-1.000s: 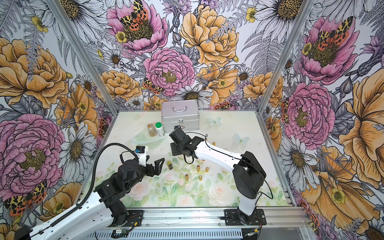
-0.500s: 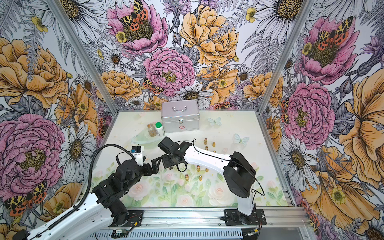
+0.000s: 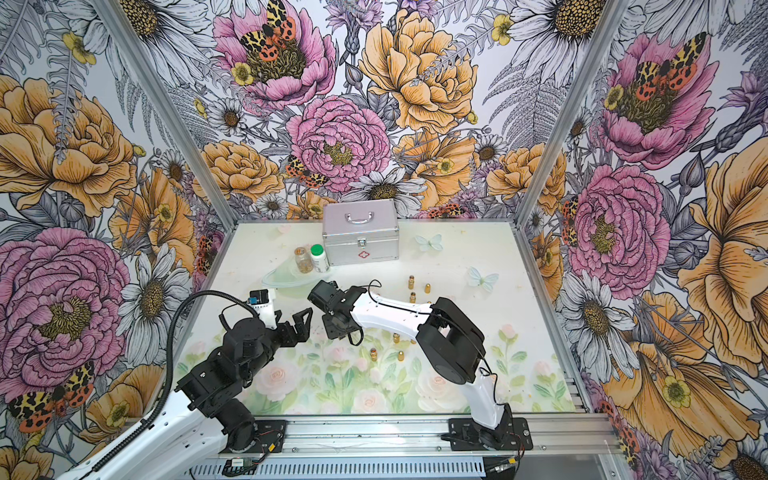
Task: Open the lipstick cap
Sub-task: Pick up the lipstick at the center of the board.
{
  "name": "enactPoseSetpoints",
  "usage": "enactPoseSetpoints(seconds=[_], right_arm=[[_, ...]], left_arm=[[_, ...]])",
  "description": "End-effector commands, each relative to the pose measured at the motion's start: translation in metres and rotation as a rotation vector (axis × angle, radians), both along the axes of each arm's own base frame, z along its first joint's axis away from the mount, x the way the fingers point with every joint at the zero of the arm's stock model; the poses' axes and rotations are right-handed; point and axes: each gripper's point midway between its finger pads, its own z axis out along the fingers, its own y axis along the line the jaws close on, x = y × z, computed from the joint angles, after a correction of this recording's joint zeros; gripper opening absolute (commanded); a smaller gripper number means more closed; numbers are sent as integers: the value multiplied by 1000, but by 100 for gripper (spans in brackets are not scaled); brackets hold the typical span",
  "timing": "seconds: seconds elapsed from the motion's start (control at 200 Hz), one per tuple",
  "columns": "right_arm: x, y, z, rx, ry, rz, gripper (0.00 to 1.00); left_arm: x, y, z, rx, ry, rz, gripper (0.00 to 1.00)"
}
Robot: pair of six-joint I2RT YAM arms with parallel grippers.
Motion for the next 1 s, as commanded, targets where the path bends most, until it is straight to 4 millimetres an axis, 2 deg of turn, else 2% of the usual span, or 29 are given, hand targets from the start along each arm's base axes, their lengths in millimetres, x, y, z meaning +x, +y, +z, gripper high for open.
enactPoseSetpoints(seconds=[0.0, 0.34, 0.59, 0.996], right_arm=[[5, 6, 0, -9, -23, -2, 45], [3, 8, -12, -27, -6, 3, 38], [5, 8, -9, -26, -16, 3, 30], [8, 4, 4, -9, -28, -12, 26]], left_arm=[[-2, 1, -6, -16, 20, -1, 99], [-2, 2, -7, -17, 22, -1, 99], [-1, 2, -7, -15, 21, 0, 99], [0, 0, 0, -14, 10, -16, 99]])
